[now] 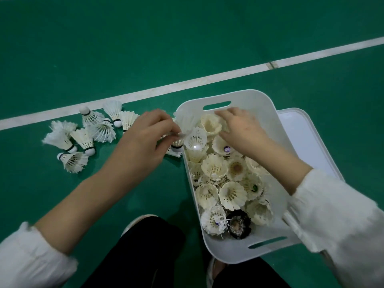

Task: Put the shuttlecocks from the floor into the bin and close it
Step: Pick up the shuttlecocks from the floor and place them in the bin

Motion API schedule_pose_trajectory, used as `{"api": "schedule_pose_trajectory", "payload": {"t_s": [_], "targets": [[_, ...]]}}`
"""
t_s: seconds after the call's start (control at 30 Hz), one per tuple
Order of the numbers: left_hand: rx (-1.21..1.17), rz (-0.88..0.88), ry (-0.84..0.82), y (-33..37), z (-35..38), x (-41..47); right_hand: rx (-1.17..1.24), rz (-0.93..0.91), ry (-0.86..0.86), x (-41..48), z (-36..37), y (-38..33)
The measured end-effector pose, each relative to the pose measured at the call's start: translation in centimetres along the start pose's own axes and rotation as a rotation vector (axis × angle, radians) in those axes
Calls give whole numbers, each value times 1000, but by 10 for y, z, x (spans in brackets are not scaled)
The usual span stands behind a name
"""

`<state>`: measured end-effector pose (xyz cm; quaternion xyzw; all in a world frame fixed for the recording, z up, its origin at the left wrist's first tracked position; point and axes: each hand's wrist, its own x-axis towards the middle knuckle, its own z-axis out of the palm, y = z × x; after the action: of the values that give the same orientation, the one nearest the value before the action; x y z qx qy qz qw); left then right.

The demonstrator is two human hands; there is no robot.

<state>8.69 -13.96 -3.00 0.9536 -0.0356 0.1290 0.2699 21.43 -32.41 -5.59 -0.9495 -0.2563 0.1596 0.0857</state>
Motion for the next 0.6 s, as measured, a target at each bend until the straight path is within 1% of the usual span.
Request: {"api": "schedule_pose_trajectory", "payload": {"t_s": [0.03,0.07,0.13,0.17,0.2,0.27,0.3,0.33,0.4,0.47,0.5,0.6], "targets": [[12,22,6,2,-1,2,64,-77,83,-11,-12,-3],[15,40,12,3,-1,3,162,-153,111,-22,-23,-7],[-4,87,15,10,0,7,343,-262,41,-43,-38,-18],[-18,115,5,13,1,8,366,-298,14,-49,-38,-21],[-29,150,-14,16,3,10,352,-326,24,-52,-36,-22],[-46,222,-49,20,7,10,292,-335,105,-54,-30,-16],[-66,230,-56,21,6,9,264,-313,131,-54,-28,-10],[-97,202,-55,21,4,7,238,-274,130,-54,-26,-2],[-139,88,-23,15,-5,3,199,-187,91,-56,-19,13],[-112,-31,-36,0,-10,-2,157,-136,35,-59,-8,23],[-77,-85,-84,-9,-11,-4,121,-130,7,-60,0,25],[71,-177,-310,-32,-5,-13,-9,-136,-74,-61,25,23]]}}
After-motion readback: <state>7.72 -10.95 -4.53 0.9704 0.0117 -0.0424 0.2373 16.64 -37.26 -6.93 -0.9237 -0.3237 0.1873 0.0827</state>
